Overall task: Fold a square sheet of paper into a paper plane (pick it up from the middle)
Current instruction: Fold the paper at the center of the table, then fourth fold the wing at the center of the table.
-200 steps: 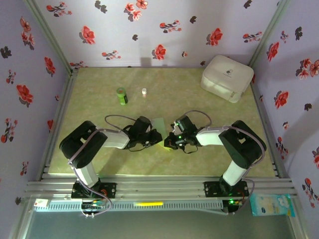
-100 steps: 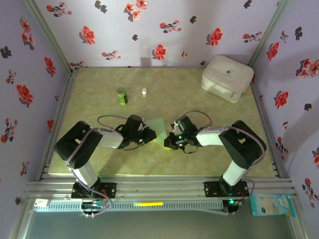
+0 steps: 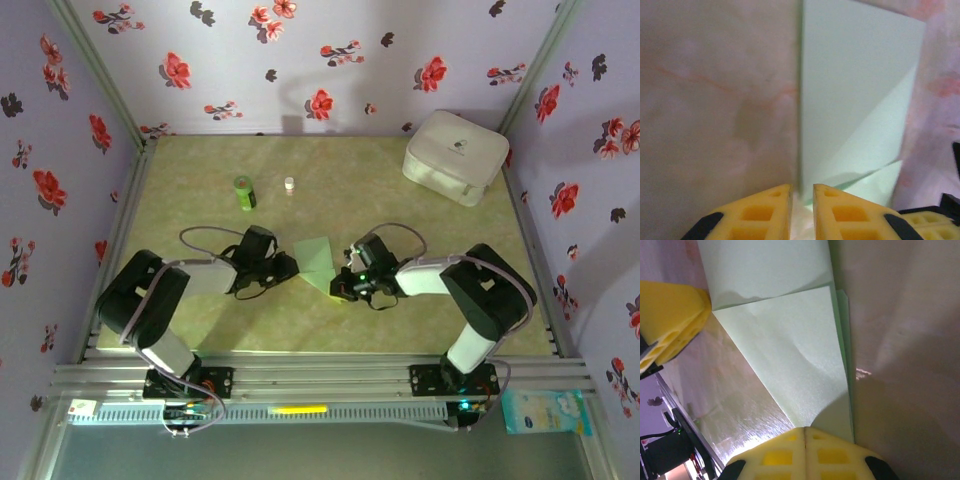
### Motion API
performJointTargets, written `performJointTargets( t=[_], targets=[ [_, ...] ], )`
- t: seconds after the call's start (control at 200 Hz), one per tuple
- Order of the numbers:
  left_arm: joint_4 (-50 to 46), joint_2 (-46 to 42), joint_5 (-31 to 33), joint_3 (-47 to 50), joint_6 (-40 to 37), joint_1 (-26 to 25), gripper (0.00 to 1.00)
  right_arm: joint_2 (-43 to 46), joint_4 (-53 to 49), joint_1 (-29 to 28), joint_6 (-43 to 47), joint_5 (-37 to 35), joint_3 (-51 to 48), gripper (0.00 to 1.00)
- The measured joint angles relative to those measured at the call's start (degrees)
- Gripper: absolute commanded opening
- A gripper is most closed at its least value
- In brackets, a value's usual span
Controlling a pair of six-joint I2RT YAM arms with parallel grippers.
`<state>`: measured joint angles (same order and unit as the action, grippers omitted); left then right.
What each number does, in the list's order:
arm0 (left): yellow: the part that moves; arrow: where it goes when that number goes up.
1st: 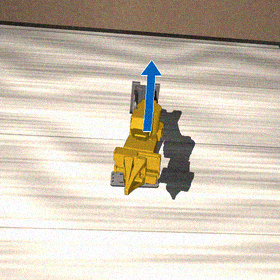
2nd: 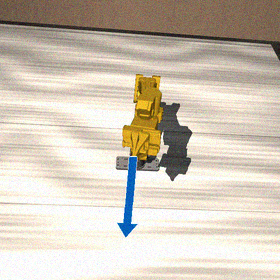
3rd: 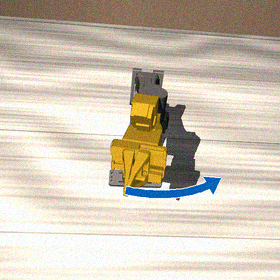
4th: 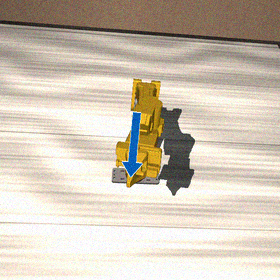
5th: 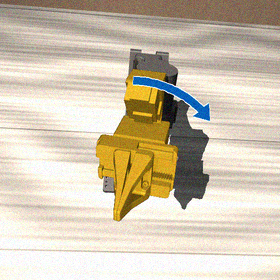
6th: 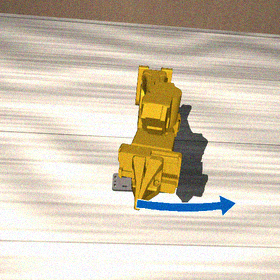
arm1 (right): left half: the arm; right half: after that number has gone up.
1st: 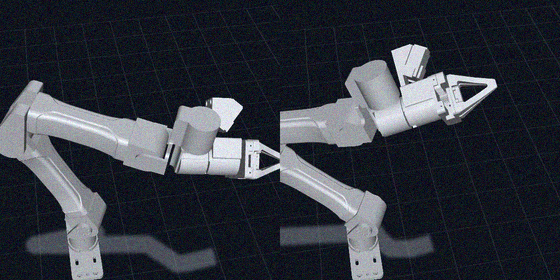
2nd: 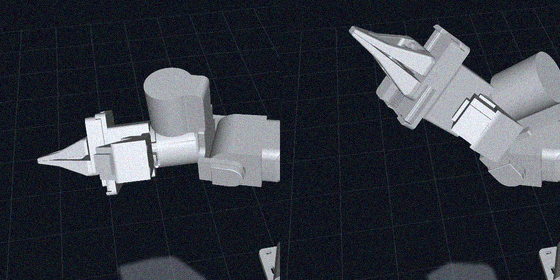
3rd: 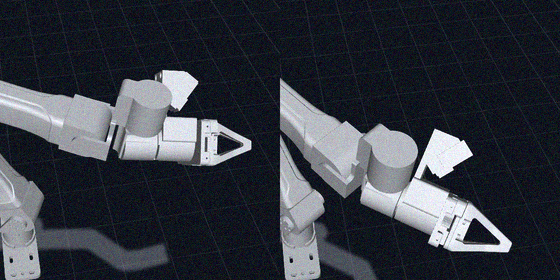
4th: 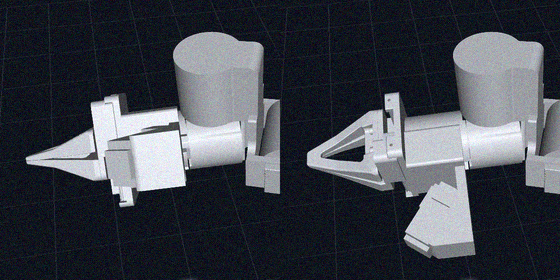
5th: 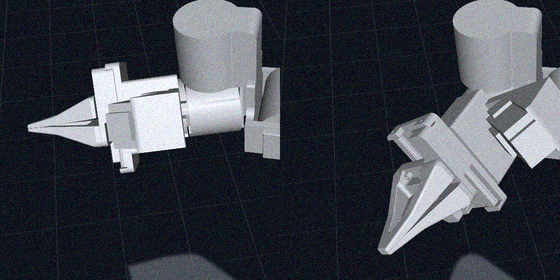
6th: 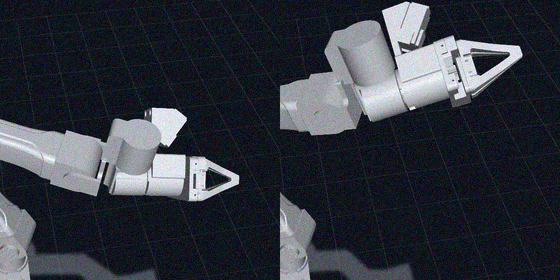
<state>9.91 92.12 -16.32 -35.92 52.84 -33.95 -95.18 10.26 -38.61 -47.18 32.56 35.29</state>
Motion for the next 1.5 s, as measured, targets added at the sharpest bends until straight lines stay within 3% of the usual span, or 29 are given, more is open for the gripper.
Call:
performJointTargets(
  t=[0.165, 0.325, 0.42, 0.64, 0.975, 1.205, 1.5],
  targets=[
    [-8.3, -3.0, 3.5, -2.3, -2.4, 0.1, 0.21, 2.8, -1.1, 0.0, 0.0, -1.6, -0.8, 0.08],
    [-13.4, -5.3, 5.4, -6.3, -4.1, -0.9, 0.22, 12.7, -3.8, 0.6, 0.8, -6.5, -1.4, 0.11],
    [-13.6, -5.7, 5.4, -6.9, -4.1, -1.2, 0.24, 16.9, -5.6, 3.2, 1.6, -9.1, -1.3, 0.21],
    [-12.3, -3.8, 4.2, -6.9, -3.5, -1.2, 0.28, 11.5, -7.7, 8.0, 2.7, -7.0, 0.9, 0.33],
    [-6.1, 0.1, -0.2, -6.9, 1.1, -0.1, 0.31, 0.9, -7.5, 7.9, 3.7, -0.6, 6.7, 0.3],
    [-4.3, 0.9, -2.1, -6.9, 2.6, 0.8, 0.32, -2.1, -6.9, 7.9, 3.7, 0.4, 8.2, 0.19],
    [-2.8, 1.8, -3.9, -6.1, 3.9, 1.7, 0.32, -2.5, -5.1, 7.9, 3.7, 1.7, 8.2, 0.15]
  ],
)
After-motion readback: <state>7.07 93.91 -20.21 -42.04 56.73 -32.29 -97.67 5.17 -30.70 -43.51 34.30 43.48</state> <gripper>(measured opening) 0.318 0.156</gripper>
